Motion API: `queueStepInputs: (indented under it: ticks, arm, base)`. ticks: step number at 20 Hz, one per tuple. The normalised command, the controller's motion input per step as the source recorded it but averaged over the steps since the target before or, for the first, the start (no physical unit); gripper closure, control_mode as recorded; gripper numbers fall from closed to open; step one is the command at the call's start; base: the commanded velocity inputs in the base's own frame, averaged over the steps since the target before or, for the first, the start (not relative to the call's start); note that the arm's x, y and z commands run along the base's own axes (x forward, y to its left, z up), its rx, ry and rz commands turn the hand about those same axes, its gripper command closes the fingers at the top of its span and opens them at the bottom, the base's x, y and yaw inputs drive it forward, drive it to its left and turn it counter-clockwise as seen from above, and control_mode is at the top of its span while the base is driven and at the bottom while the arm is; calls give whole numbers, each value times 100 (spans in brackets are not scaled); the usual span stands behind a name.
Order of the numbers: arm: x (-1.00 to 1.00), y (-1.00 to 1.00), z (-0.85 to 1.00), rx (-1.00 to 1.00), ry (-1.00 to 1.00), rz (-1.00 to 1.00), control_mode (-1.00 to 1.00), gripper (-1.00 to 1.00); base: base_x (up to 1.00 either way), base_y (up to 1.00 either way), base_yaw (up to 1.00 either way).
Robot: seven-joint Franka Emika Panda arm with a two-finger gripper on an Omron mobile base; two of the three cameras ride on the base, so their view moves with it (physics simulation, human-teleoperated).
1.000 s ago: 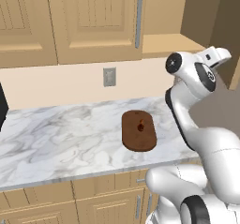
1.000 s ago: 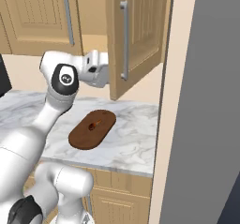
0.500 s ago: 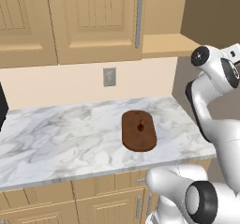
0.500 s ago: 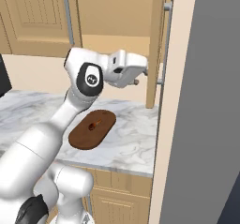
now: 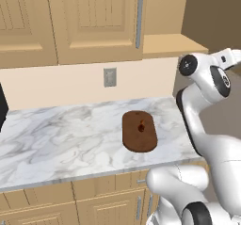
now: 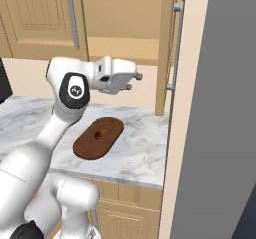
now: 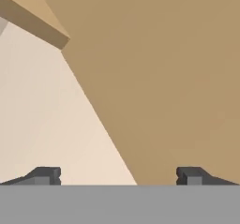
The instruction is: Open the cabinet, retrieve the rolling pin, and place it next to the meat on the cutting board to prepare for tenderizing.
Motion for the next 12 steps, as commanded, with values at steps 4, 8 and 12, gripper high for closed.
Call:
queueStepInputs:
  ticks: [4, 8, 12]
  arm:
    - [-4, 100, 0, -3, -14, 4, -100, -100]
    - [-12, 93, 1, 0, -22, 11, -100, -100]
    - [-24, 83, 12, 0, -28, 19, -100, -100]
  base:
    - [0, 0, 0]
    - [0, 0, 0]
    - [0, 0, 0]
